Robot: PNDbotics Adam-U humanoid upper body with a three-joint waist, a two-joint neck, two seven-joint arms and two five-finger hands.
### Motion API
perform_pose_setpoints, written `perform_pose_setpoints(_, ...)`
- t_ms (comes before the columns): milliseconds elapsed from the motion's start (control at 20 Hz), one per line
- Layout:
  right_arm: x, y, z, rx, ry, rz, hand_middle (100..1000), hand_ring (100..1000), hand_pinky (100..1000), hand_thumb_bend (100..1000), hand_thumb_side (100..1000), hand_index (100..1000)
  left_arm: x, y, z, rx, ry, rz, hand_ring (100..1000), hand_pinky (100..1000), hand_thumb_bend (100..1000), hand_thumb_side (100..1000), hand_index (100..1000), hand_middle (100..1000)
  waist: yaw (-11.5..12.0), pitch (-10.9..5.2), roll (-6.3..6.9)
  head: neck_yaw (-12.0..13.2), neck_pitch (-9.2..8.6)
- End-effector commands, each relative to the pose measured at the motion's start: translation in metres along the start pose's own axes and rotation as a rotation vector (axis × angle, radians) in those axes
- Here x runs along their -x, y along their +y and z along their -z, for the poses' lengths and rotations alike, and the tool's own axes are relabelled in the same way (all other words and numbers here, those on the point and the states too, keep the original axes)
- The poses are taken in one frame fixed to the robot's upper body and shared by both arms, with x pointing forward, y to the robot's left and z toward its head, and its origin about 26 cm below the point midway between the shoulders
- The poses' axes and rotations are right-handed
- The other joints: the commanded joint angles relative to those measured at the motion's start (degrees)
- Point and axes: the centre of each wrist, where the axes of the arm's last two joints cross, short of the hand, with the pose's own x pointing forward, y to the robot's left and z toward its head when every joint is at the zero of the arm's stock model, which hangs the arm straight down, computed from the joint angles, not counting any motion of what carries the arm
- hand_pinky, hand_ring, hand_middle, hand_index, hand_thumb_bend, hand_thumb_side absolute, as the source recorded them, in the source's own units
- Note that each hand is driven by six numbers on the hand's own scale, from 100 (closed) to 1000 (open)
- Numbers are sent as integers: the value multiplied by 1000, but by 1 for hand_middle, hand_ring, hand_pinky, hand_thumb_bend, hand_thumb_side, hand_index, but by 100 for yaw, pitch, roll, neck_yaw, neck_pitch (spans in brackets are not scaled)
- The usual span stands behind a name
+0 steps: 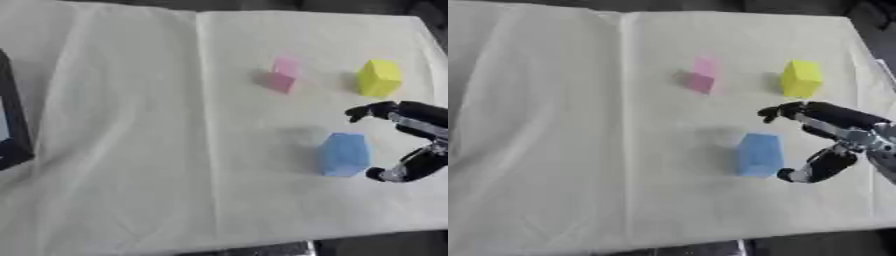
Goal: Pick up the objects with one hand, pass them to the other hand, and then place them into the box on the other side of the table.
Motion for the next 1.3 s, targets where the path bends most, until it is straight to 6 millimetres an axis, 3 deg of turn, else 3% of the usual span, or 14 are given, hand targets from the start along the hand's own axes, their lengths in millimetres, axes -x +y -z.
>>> perform_pose_setpoints(50,-5,-5,1,0,7,-35,836,955,924,464,100,965,-11,2,6,9,-45,8,779,772,399,1000,953,846,24,-49,30,-58,-73)
perform_pose_setpoints(750,-11,3,11,-25,123,-89,795,918,907,506,120,890,-12,-1,5,13,-49,-3,775,770,397,1000,949,841,202,62,12,-162,-88)
perform_pose_setpoints(1300,-6,8,12,-38,178,-100,627,788,879,492,139,767,-13,-1,5,14,-54,-3,774,770,399,1000,947,840,283,65,-31,-206,-135)
